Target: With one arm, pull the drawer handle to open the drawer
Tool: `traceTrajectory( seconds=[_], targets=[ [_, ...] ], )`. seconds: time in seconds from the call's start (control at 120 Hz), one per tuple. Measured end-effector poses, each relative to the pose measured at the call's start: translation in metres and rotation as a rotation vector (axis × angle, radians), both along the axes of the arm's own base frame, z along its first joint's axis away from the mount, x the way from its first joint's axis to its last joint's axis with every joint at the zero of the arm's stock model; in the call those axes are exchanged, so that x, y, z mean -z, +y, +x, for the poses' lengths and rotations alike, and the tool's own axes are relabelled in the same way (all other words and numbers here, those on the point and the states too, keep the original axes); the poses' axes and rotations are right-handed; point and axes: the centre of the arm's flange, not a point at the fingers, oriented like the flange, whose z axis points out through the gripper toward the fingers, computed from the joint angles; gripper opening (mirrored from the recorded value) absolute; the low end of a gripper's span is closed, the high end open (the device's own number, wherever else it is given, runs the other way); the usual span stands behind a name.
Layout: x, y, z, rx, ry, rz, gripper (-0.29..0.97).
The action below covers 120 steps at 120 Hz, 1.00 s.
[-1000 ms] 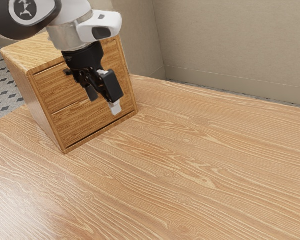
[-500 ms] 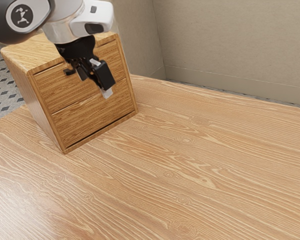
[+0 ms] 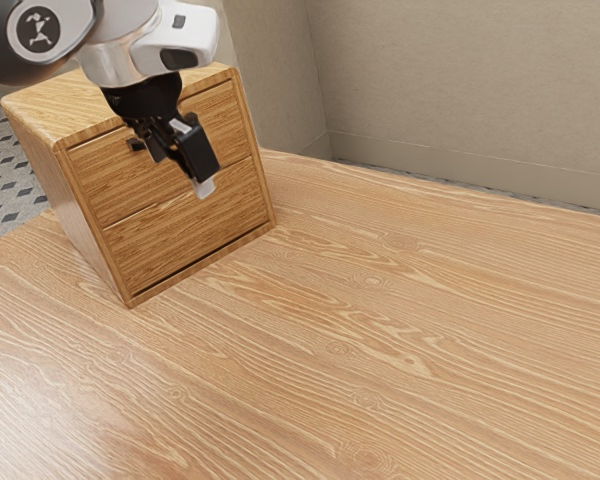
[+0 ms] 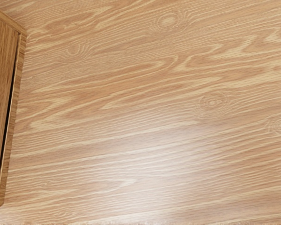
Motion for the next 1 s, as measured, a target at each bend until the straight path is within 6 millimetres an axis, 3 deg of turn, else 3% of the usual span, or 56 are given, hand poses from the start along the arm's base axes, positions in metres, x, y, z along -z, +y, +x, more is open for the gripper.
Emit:
traceTrajectory(
  seconds=[0.5,0.633,0.767,0.9,1.0],
  targets=[
    [0.012,0.003,0.007,0.006,0.036,0.004,0.68],
    [0.023,0.015,0.017,-0.015,0.051,0.004,0.68],
    [0.02,0.032,0.02,-0.028,0.022,0.005,0.68],
    [0.013,0.064,0.022,-0.065,-0.015,0.002,0.68],
    [0.026,0.088,0.036,-0.081,-0.024,-0.004,0.68]
  ],
)
